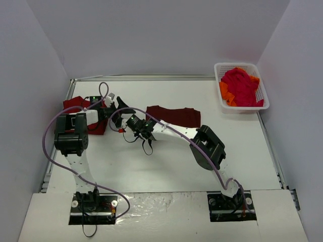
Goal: Fold and stack the t-shirts
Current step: Put the neatly folded tshirt into the corner of the board with the left arm
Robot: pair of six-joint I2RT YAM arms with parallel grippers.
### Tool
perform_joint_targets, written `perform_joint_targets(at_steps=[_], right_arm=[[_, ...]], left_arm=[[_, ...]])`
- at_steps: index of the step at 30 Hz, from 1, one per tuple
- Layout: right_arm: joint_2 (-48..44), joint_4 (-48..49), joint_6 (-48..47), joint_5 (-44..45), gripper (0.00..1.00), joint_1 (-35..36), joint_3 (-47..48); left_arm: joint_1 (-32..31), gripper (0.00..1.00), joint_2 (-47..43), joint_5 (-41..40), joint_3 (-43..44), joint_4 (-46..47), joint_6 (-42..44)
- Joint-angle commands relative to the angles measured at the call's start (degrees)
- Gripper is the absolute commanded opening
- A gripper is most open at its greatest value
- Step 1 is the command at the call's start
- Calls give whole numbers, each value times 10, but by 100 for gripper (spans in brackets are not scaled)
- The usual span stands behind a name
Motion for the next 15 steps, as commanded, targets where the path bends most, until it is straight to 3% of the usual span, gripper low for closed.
perform_joint_targets(at_steps=[1,15], right_arm=[[-33,-17,11,12,0,-4,22],[-23,-28,8,22,0,-12,70]], left_arm=[[-16,97,0,-6,17,54,-40],[-90,94,55,-2,8,140,-120]])
